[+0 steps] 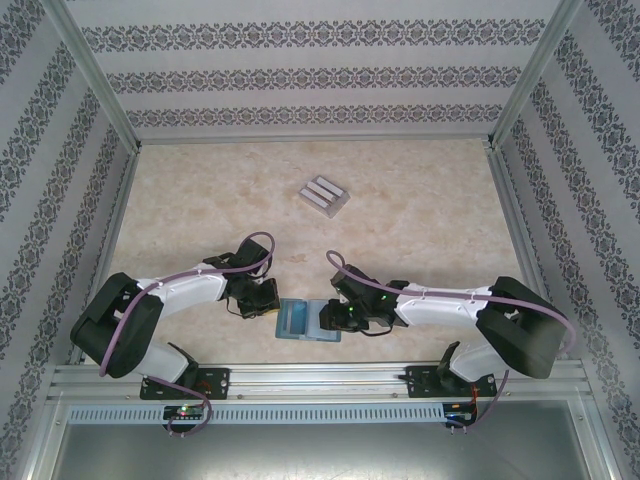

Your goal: Put the credit cards into the card holder

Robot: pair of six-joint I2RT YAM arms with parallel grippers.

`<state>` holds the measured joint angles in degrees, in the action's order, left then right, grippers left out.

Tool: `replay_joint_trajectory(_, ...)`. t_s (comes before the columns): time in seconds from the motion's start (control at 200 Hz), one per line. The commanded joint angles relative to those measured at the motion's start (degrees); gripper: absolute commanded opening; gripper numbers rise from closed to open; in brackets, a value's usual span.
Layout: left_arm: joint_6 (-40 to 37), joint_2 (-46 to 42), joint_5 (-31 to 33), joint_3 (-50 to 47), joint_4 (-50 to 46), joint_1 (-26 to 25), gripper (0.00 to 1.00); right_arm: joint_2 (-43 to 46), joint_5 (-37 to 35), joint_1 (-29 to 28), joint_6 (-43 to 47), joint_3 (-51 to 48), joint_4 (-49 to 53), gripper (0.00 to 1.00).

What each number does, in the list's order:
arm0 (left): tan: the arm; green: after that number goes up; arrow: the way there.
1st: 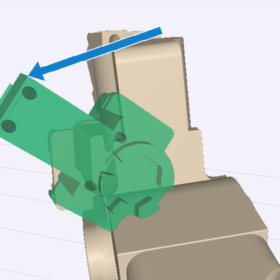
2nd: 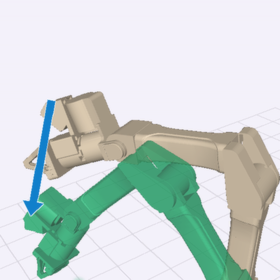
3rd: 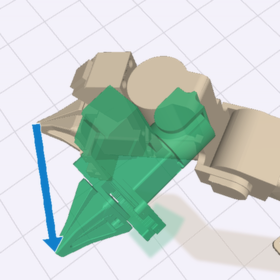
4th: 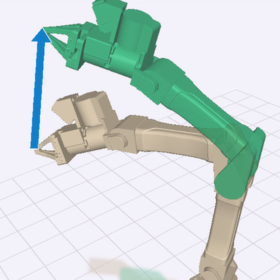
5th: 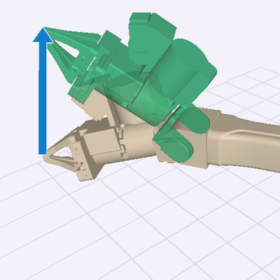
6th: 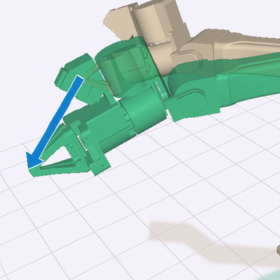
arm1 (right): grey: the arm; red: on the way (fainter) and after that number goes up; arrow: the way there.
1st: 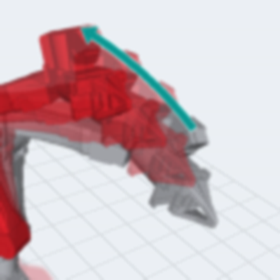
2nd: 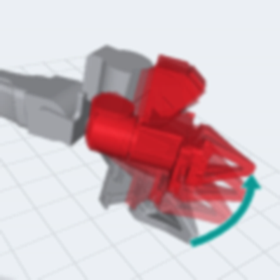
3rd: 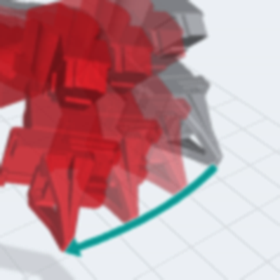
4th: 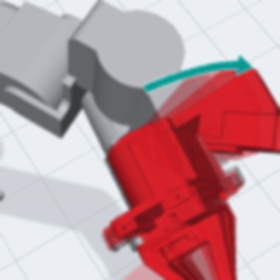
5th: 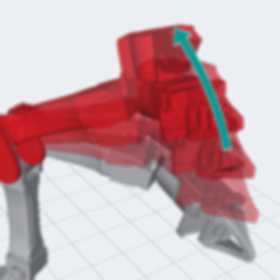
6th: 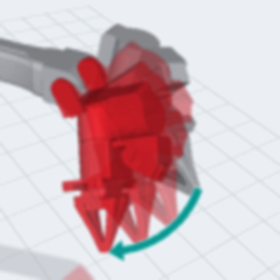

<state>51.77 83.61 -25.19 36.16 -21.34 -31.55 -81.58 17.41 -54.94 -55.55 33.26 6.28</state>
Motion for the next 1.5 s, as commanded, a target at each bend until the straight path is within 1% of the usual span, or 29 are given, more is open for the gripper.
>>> replay_joint_trajectory(0.0,1.1,3.2,2.2,-3.5,-2.3,-2.2,0.00,0.1,0.0,-0.6,0.4,1.5,0.8,0.27)
replay_joint_trajectory(0.205,1.0,3.4,2.3,-3.4,-2.3,-2.2,0.00,0.8,-0.3,-0.6,0.9,1.9,1.5,0.27)
replay_joint_trajectory(0.295,1.2,3.4,2.0,-3.7,-1.6,-2.2,0.00,0.7,0.0,-0.6,1.2,2.2,1.4,0.23)
replay_joint_trajectory(0.46,1.3,3.1,2.0,-3.7,-1.8,-2.2,0.00,0.5,0.3,-0.6,1.2,2.3,0.7,0.22)
replay_joint_trajectory(0.535,1.3,3.0,1.9,-3.6,-1.7,-2.2,0.00,0.7,0.4,-0.6,1.6,2.3,0.0,0.23)
replay_joint_trajectory(0.62,1.3,2.8,1.9,-3.4,-2.0,-2.2,0.00,0.7,0.8,-0.6,1.8,2.4,-1.0,0.29)
replay_joint_trajectory(0.709,0.9,2.3,1.5,-2.3,-3.7,-2.1,0.00,0.7,2.2,-0.7,2.4,2.8,-3.5,0.30)
replay_joint_trajectory(0.824,0.4,0.3,1.0,-0.4,-6.3,-1.9,0.00,0.2,2.8,-0.9,4.5,4.3,-4.2,0.30)
replay_joint_trajectory(0.964,1.9,-3.1,0.4,0.4,-6.7,-1.3,0.12,-1.7,3.8,-1.0,6.2,6.0,-4.9,0.30)
replay_joint_trajectory(1.089,1.3,-5.9,1.4,1.2,-9.4,0.6,0.15,-5.8,5.5,-1.1,6.4,7.9,-6.2,0.32)
replay_joint_trajectory(1.184,0.4,-8.6,1.4,0.5,-9.4,4.4,0.16,-9.5,7.0,-1.8,6.4,9.5,-8.5,0.38)
replay_joint_trajectory(1.269,-2.0,-10.0,-0.6,1.9,-10.6,9.4,0.16,-12.6,8.5,-2.7,6.5,11.4,-10.6,0.40)
replay_joint_trajectory(1.324,-2.9,-11.2,-0.6,3.0,-11.5,12.0,0.17,-13.8,9.2,-3.3,6.6,12.6,-11.2,0.42)
replay_joint_trajectory(1.379,-3.7,-12.4,0.5,4.1,-11.5,13.5,0.26,-14.5,9.7,-3.7,7.2,13.6,-11.2,0.43)
replay_joint_trajectory(1.494,-6.6,-12.1,3.0,7.8,-12.3,15.3,0.48,-13.3,10.0,-3.7,9.1,14.0,-10.4,0.48)
